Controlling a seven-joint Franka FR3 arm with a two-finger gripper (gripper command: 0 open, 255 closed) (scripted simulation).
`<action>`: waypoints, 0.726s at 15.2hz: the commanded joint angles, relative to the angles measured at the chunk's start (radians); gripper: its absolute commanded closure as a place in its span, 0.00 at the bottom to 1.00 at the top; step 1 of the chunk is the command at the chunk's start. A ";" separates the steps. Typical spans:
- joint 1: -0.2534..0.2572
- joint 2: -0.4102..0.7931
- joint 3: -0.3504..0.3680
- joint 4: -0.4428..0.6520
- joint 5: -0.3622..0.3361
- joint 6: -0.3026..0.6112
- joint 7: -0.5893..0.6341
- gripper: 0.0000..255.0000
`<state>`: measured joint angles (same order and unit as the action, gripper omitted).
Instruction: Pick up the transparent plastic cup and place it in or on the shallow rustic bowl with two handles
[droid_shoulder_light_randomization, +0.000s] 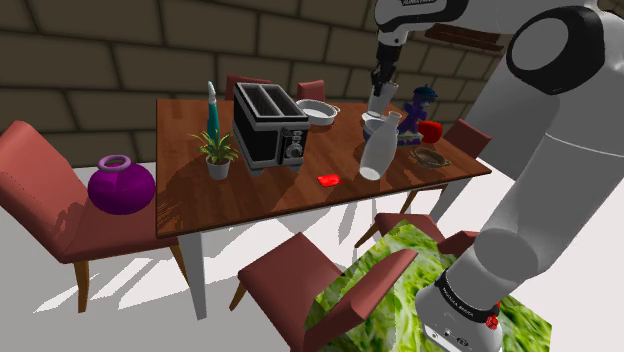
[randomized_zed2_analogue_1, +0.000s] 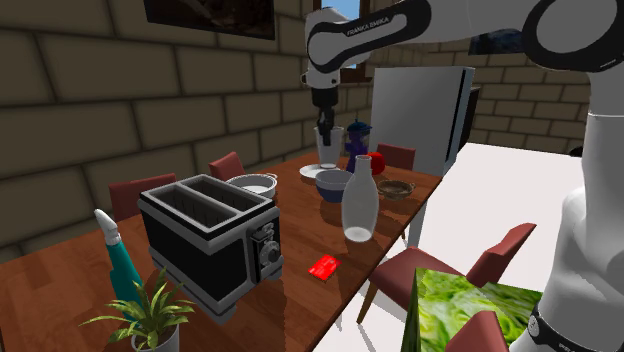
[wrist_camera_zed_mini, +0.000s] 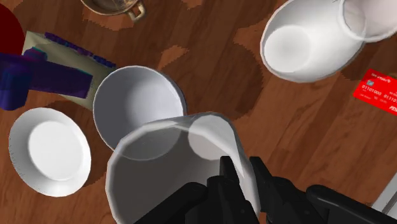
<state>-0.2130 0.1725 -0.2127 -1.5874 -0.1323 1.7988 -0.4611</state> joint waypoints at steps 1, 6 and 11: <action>-0.018 -0.049 -0.015 -0.061 -0.007 0.018 -0.032 1.00; -0.066 -0.143 -0.058 -0.164 -0.023 0.044 -0.119 1.00; -0.116 -0.215 -0.108 -0.235 -0.039 0.061 -0.214 1.00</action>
<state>-0.3199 -0.0306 -0.3121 -1.8128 -0.1685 1.8578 -0.6564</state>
